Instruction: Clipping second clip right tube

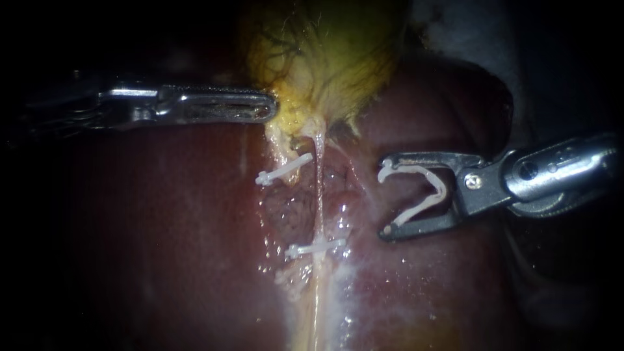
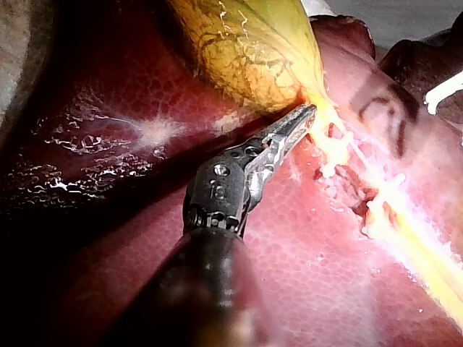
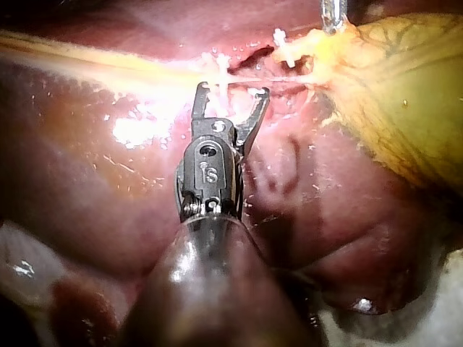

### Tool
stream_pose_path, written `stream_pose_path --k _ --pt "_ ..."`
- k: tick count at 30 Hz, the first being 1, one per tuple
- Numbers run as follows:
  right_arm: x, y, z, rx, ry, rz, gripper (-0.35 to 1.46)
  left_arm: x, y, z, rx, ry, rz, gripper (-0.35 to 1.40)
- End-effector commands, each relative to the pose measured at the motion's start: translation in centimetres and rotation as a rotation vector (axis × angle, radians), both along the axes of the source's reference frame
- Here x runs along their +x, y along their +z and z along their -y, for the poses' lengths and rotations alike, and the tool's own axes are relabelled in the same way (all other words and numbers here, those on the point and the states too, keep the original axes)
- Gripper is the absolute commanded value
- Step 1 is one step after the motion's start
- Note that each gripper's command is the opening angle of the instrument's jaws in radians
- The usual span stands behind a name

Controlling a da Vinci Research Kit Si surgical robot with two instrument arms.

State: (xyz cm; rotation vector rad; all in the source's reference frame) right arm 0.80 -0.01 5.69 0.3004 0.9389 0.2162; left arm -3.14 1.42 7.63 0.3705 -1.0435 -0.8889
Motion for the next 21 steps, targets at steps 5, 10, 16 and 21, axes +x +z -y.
stream_pose_path --k 5,10,16,21 --pt "0.00 0.00 0.00 0.000 0.000 0.000 0.60 0.04 -0.05 -0.03 0.003 0.003 0.002 -0.35" --pt "0.00 0.00 0.00 0.000 0.000 0.000 0.60 0.20 -0.30 -0.14 0.015 0.004 0.009 -0.35" --pt "0.00 0.00 0.00 0.000 0.000 0.000 0.60 0.49 -0.70 -0.35 -0.001 -0.041 0.017 -0.35" --pt "0.00 0.00 0.00 0.000 0.000 0.000 0.60 0.68 -0.90 -0.45 -0.021 -0.063 0.021 -0.35"
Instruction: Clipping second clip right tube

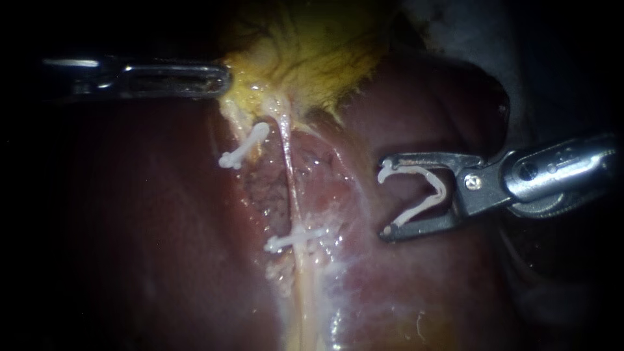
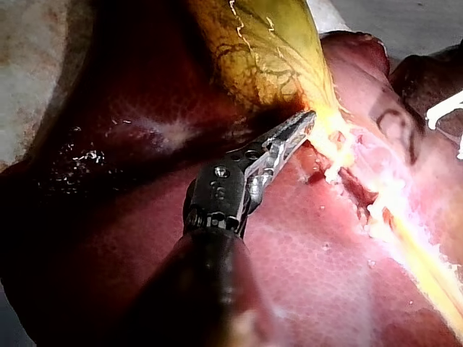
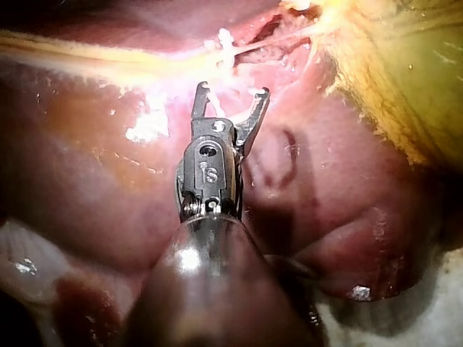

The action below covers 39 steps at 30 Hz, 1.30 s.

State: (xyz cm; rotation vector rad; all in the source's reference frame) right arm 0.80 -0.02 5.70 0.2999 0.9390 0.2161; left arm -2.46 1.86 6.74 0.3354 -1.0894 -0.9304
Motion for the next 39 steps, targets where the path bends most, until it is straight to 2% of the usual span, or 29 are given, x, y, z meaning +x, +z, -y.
stream_pose_path --k 1,7,9,17,26,31,36,39 --pt "0.00 0.00 0.00 0.000 0.000 0.000 0.60 0.02 -0.03 -0.02 -0.002 -0.006 -0.002 -0.35" --pt "0.04 0.01 -0.02 0.013 -0.022 -0.019 0.59 -0.01 -0.08 0.00 -0.010 -0.013 0.003 -0.35" --pt "0.08 0.02 -0.03 0.063 -0.035 -0.039 0.59 -0.02 -0.09 0.00 -0.010 -0.014 0.003 -0.35" --pt "0.33 0.12 -0.09 0.238 0.024 -0.081 0.54 -0.04 -0.18 0.00 -0.015 -0.018 0.007 -0.35" --pt "0.63 0.45 -0.05 0.342 0.088 -0.067 0.54 -0.05 -0.20 0.00 -0.014 -0.020 0.006 -0.35" --pt "0.75 0.66 -0.04 0.388 0.107 -0.060 0.53 -0.06 -0.21 0.01 -0.019 -0.018 0.004 -0.35" --pt "0.89 0.87 -0.04 0.451 0.125 -0.073 0.53 -0.07 -0.23 0.02 -0.020 -0.021 0.002 -0.35" --pt "0.99 0.98 0.00 0.480 0.122 -0.079 0.53 -0.08 -0.24 0.03 -0.020 -0.022 0.001 -0.35"
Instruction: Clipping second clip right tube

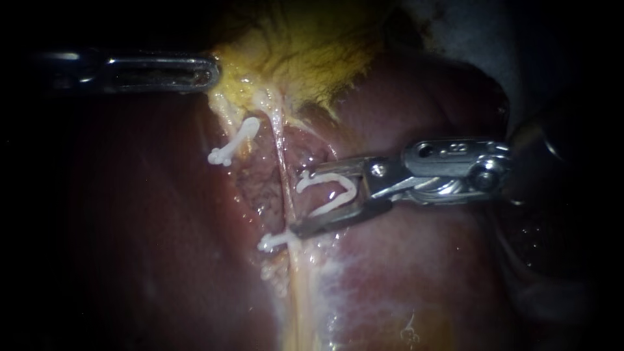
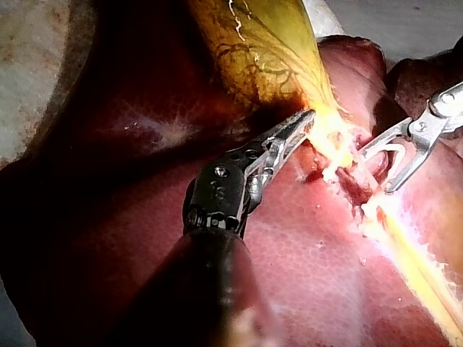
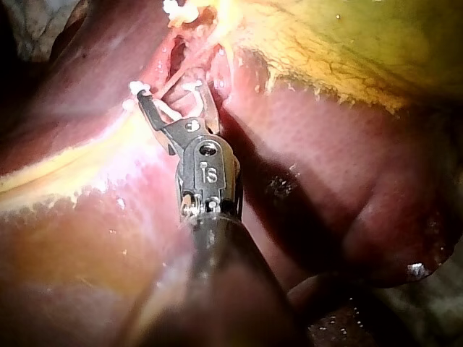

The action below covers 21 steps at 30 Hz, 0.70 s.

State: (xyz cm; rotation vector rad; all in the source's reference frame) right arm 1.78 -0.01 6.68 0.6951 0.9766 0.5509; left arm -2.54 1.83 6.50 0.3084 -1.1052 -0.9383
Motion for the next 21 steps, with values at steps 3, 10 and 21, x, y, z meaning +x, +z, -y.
stream_pose_path --k 3,10,21 --pt "0.08 0.09 0.06 0.036 0.000 -0.020 0.53 0.00 0.00 0.00 0.000 0.000 0.000 -0.35" --pt "0.19 0.12 0.10 0.178 0.028 -0.157 0.52 -0.01 0.00 0.00 0.000 0.000 -0.001 -0.35" --pt "0.25 -0.03 0.13 0.311 0.035 -0.285 0.48 -0.01 0.01 0.00 -0.001 -0.001 -0.001 -0.35"
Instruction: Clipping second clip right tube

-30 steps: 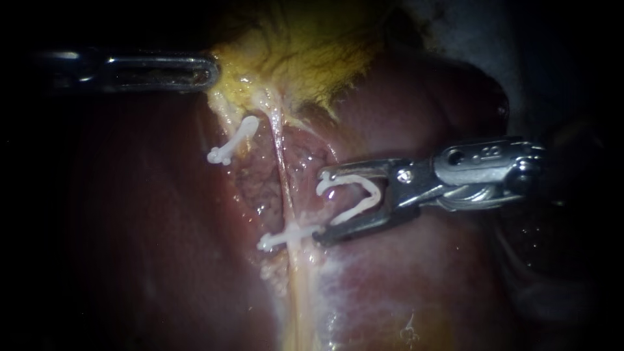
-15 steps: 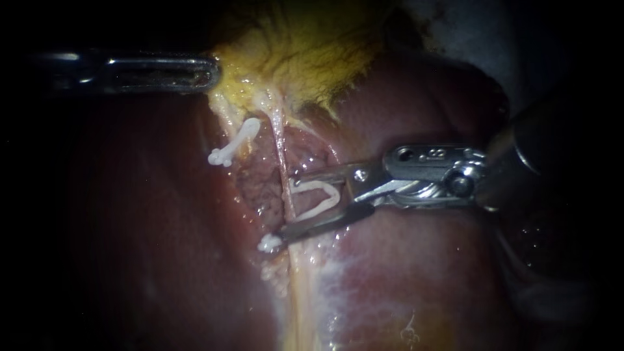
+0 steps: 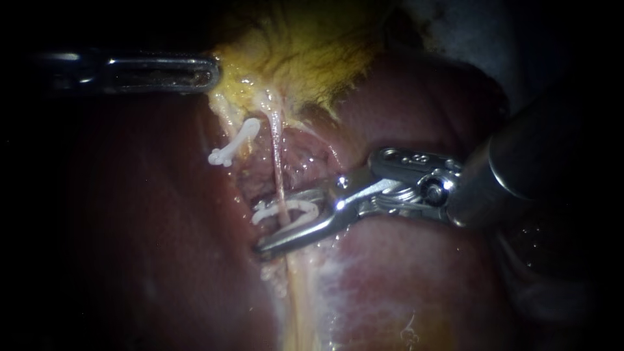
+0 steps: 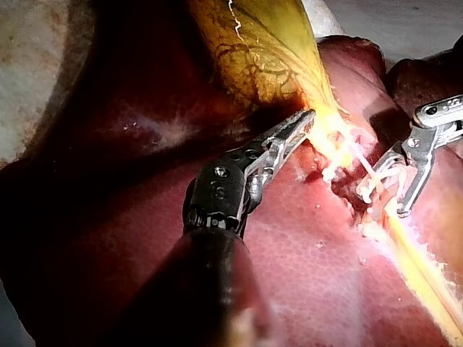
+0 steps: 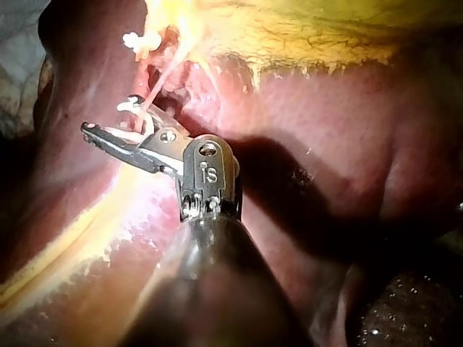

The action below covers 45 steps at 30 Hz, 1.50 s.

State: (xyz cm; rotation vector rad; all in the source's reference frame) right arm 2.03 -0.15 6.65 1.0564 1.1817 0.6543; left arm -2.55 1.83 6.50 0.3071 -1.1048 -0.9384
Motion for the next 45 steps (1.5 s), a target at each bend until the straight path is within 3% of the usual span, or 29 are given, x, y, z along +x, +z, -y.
stream_pose_path --k 1,19,24,26,45 --pt "0.00 -0.03 0.00 0.008 0.000 -0.006 0.47 0.00 0.01 0.00 0.000 0.000 0.000 -0.35" --pt "-0.02 -0.06 0.03 0.068 0.003 -0.003 0.12 -0.01 0.01 0.00 0.000 -0.001 0.000 -0.35" --pt "-0.02 -0.07 0.02 0.069 0.003 -0.003 -0.12 -0.02 0.01 0.00 0.000 -0.001 -0.001 -0.35" --pt "-0.03 -0.07 0.02 0.091 0.003 0.004 -0.35 -0.02 0.02 0.01 -0.001 -0.001 -0.001 -0.35" --pt "-0.04 -0.06 0.05 0.128 -0.003 0.019 -0.35 -0.04 0.04 0.00 -0.002 -0.002 -0.001 -0.35"
